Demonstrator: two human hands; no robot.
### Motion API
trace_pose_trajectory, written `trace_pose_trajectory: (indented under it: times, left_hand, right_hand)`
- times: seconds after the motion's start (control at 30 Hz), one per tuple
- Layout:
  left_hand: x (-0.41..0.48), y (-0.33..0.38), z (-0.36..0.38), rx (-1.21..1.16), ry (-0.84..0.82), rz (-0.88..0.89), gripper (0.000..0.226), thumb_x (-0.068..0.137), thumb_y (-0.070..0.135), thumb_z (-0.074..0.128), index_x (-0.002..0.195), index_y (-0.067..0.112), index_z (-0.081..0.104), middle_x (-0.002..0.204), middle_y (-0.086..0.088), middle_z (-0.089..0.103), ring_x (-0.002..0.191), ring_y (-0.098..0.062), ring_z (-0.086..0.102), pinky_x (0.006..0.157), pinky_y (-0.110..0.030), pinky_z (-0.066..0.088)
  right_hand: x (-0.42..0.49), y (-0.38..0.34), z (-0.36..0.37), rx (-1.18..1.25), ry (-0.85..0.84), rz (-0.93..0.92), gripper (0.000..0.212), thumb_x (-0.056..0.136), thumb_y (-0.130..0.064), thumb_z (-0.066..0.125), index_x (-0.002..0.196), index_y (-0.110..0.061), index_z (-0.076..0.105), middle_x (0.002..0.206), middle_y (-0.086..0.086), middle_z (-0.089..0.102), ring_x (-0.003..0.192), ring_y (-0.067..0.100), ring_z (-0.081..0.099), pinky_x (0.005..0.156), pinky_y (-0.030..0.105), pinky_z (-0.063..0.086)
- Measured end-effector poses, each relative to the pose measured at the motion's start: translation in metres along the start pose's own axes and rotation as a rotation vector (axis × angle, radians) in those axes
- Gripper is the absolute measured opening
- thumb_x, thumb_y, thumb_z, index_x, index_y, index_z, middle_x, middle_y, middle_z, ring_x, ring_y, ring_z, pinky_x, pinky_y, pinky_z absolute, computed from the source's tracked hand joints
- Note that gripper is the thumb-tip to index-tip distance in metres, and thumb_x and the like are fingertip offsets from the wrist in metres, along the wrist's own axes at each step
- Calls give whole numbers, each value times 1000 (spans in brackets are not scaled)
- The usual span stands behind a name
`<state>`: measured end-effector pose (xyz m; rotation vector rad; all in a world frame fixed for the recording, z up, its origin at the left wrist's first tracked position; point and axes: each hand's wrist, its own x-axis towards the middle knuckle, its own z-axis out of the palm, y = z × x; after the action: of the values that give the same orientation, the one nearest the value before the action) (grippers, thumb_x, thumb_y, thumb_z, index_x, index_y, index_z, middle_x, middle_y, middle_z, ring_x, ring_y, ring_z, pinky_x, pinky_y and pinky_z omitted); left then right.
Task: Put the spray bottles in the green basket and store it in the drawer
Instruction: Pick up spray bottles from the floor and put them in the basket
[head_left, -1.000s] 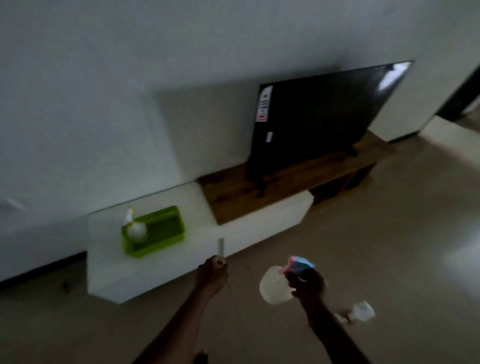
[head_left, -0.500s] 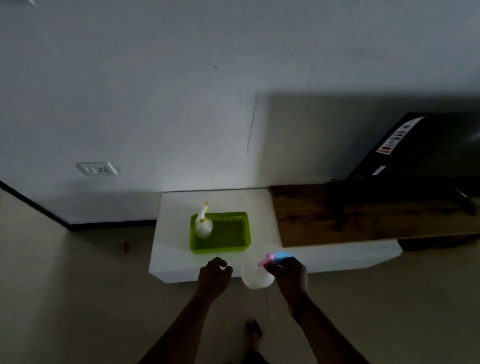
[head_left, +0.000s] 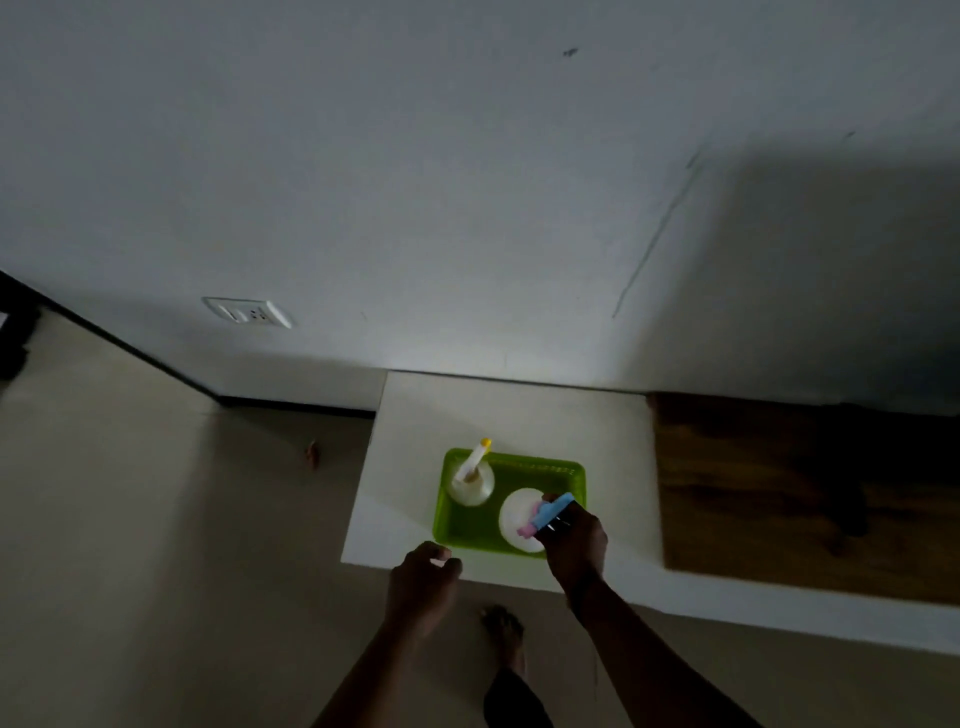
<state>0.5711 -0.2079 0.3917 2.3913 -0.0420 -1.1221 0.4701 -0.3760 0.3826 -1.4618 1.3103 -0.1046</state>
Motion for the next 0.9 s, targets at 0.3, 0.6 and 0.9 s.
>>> trace_pose_trajectory:
  times: [0.3,0.6,0.9]
  left_hand:
    - [48,19,0,-16,30,-28,21,85,29,61,103,21,67,100,-5,75,89,-20,71,82,-28,51]
    - [71,23,4,-37,35,-77,24,85,29,61,107,22,69,104,-2,74,89,-18,70,79,-24,47]
    - [70,15,7,-10,31,-98,14,84,32,62,97,28,68,95,-3,76,88,-18,72,85,-30,54]
  right_hand:
    - [58,15,34,-164,-92,62,39,76,-13,78,113,-13,69,116,11,67,102,25,60,73,27,44]
    - [82,29,52,-215,-205,59,33,82,-7,71,115,-3,66,111,8,64,91,15,58,51,5,45]
    - [76,46,59,-228,-229,27,32,78,-5,74,110,-3,68,106,13,70,97,21,65,71,25,47]
